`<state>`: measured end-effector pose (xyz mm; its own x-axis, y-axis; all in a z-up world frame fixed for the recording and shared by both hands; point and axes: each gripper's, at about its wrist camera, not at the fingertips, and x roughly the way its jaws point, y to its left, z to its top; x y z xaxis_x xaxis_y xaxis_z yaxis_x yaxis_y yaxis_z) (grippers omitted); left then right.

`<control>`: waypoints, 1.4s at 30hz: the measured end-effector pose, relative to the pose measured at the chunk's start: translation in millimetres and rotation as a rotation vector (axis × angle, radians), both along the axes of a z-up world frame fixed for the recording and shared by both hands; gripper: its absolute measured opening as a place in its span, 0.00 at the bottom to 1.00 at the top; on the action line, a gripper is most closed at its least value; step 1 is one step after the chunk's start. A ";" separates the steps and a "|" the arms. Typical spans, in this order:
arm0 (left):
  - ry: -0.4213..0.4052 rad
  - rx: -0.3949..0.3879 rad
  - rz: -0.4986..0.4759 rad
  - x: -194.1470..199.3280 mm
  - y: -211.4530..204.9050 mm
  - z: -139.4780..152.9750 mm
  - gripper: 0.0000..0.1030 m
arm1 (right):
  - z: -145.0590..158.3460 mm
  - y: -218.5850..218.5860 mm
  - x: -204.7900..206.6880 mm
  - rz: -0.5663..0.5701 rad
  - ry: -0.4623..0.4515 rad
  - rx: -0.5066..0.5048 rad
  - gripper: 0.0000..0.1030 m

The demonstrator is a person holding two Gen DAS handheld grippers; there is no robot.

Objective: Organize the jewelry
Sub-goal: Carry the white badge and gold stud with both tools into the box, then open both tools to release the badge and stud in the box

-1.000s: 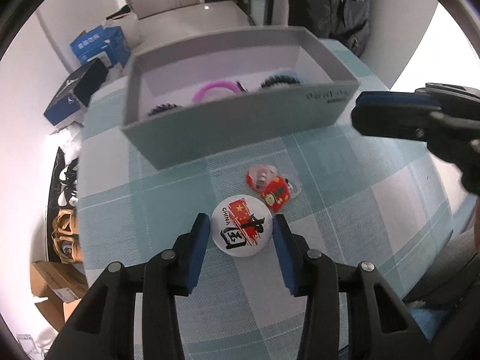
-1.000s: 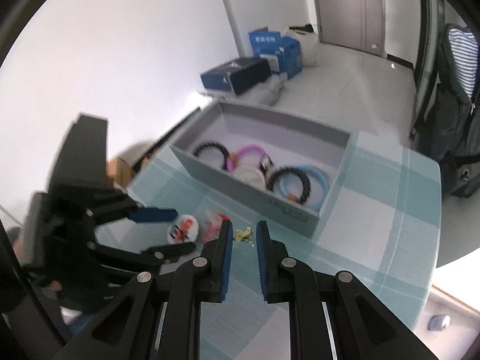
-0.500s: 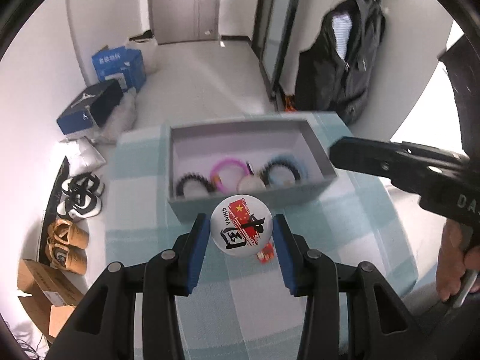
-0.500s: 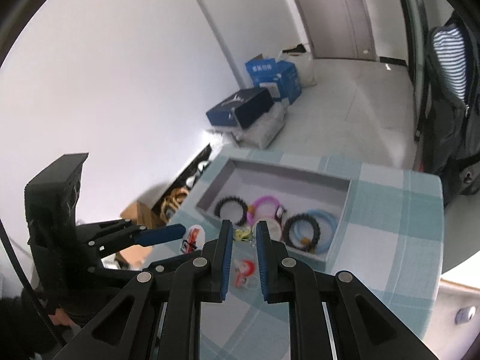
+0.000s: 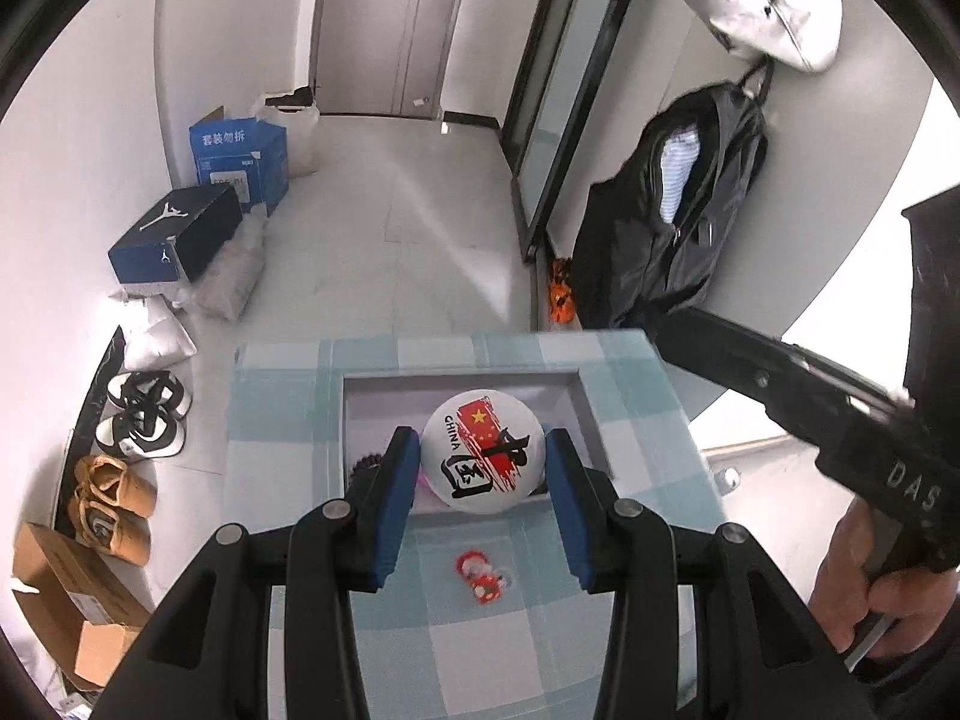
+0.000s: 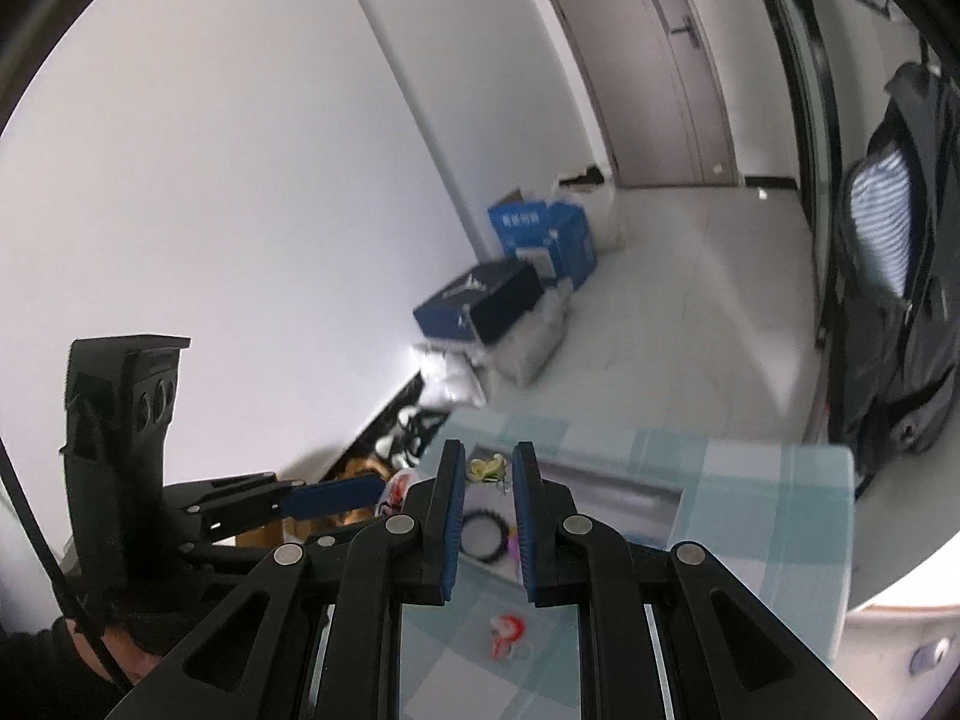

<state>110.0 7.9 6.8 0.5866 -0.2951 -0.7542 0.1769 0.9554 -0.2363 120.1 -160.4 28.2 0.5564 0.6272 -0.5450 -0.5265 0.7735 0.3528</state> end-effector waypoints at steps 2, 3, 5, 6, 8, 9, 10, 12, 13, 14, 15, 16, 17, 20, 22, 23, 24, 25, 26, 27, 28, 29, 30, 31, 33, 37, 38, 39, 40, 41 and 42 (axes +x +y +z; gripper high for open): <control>0.012 -0.020 0.001 6.2 0.5 1.9 0.37 | 4.8 -1.4 3.8 -0.012 -0.003 -0.002 0.14; 0.015 -0.022 0.000 7.9 0.1 1.3 0.37 | 5.6 -1.5 6.8 -0.017 0.001 -0.004 0.14; 0.027 -0.020 -0.007 15.5 -0.8 0.3 0.37 | 5.3 -0.8 14.2 -0.016 0.022 -0.006 0.14; 0.033 -0.024 -0.008 17.8 -0.9 0.3 0.37 | 5.1 -1.6 16.2 -0.015 0.027 -0.005 0.14; 0.047 -0.045 -0.007 25.5 1.8 -2.8 0.37 | 2.7 0.5 24.2 -0.009 0.041 -0.011 0.14; 0.055 -0.055 -0.007 27.0 3.5 -4.6 0.37 | 0.9 -0.1 27.0 -0.007 0.045 -0.013 0.14; 0.065 -0.067 -0.005 29.9 4.9 -6.3 0.37 | -2.3 1.6 31.2 -0.004 0.054 -0.021 0.14; 0.090 -0.099 -0.001 37.0 8.8 -13.7 0.37 | -10.3 6.0 39.4 0.007 0.070 -0.042 0.14; 0.098 -0.108 -0.002 39.4 9.5 -17.0 0.37 | -14.2 7.9 42.7 0.014 0.079 -0.051 0.14; 0.107 -0.110 -0.003 42.7 9.6 -20.3 0.37 | -18.2 9.2 43.7 0.022 0.086 -0.059 0.14; 0.115 -0.110 -0.004 45.6 9.1 -22.2 0.37 | -22.6 10.6 46.4 0.031 0.092 -0.068 0.14; 0.126 -0.113 -0.010 48.9 9.8 -27.1 0.37 | -27.5 12.5 49.3 0.040 0.097 -0.082 0.14; 0.138 -0.116 -0.015 52.1 10.1 -31.2 0.37 | -32.4 14.2 51.6 0.045 0.099 -0.095 0.14; 0.180 -0.136 -0.003 62.1 14.3 -42.0 0.37 | -46.7 16.5 56.8 0.052 0.128 -0.099 0.14; 0.208 -0.158 -0.005 67.8 14.3 -47.2 0.37 | -56.3 18.3 61.8 0.049 0.159 -0.098 0.14; 0.217 -0.163 -0.004 70.7 15.3 -50.8 0.37 | -61.6 19.5 63.7 0.043 0.176 -0.100 0.14; 0.225 -0.164 -0.004 72.6 14.3 -52.4 0.37 | -68.0 22.2 66.2 0.040 0.197 -0.115 0.14; 0.236 -0.165 -0.006 74.7 14.2 -55.5 0.37 | -74.6 24.8 68.6 0.041 0.215 -0.130 0.14; 0.248 -0.169 -0.002 76.8 15.1 -60.0 0.37 | -80.4 26.2 70.5 0.040 0.228 -0.138 0.14; 0.258 -0.172 0.002 78.6 14.7 -63.0 0.37 | -85.9 26.6 72.1 0.040 0.246 -0.143 0.14; 0.278 -0.178 0.002 80.7 14.9 -67.6 0.37 | -90.7 26.6 73.8 0.038 0.263 -0.149 0.14; 0.290 -0.190 0.002 82.4 15.3 -71.3 0.37 | -95.1 25.9 75.6 0.034 0.277 -0.152 0.14; 0.300 -0.196 0.003 83.9 15.3 -74.0 0.37 | -97.8 25.3 77.2 0.034 0.288 -0.153 0.14; 0.313 -0.197 0.006 85.4 14.9 -77.0 0.37 | -100.6 23.9 78.7 0.032 0.299 -0.154 0.14; 0.326 -0.207 0.010 87.7 14.9 -80.4 0.37 | -104.8 20.2 81.3 0.024 0.314 -0.153 0.14; 0.343 -0.230 0.000 89.7 14.0 -83.3 0.37 | -110.1 11.5 86.4 0.009 0.351 -0.128 0.14; 0.343 -0.224 -0.004 89.5 13.0 -83.2 0.37 | -110.7 9.7 87.1 0.005 0.359 -0.123 0.14; 0.344 -0.218 -0.005 89.7 12.0 -83.7 0.37 | -112.1 9.4 88.8 0.000 0.367 -0.122 0.14; 0.347 -0.214 -0.012 89.5 10.5 -84.3 0.37 | -113.3 9.0 89.6 -0.003 0.373 -0.121 0.14; 0.352 -0.210 -0.016 89.7 9.1 -85.8 0.37 | -114.5 7.9 89.7 -0.009 0.378 -0.121 0.14; 0.358 -0.208 -0.011 90.8 9.0 -87.6 0.37 | -114.9 7.9 90.0 -0.010 0.381 -0.122 0.15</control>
<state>200.8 16.8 -80.8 0.2941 -0.4673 -0.8338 0.0583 0.8795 -0.4723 210.0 -152.5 -86.8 0.3058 0.5403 -0.7840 -0.3676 0.8266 0.4262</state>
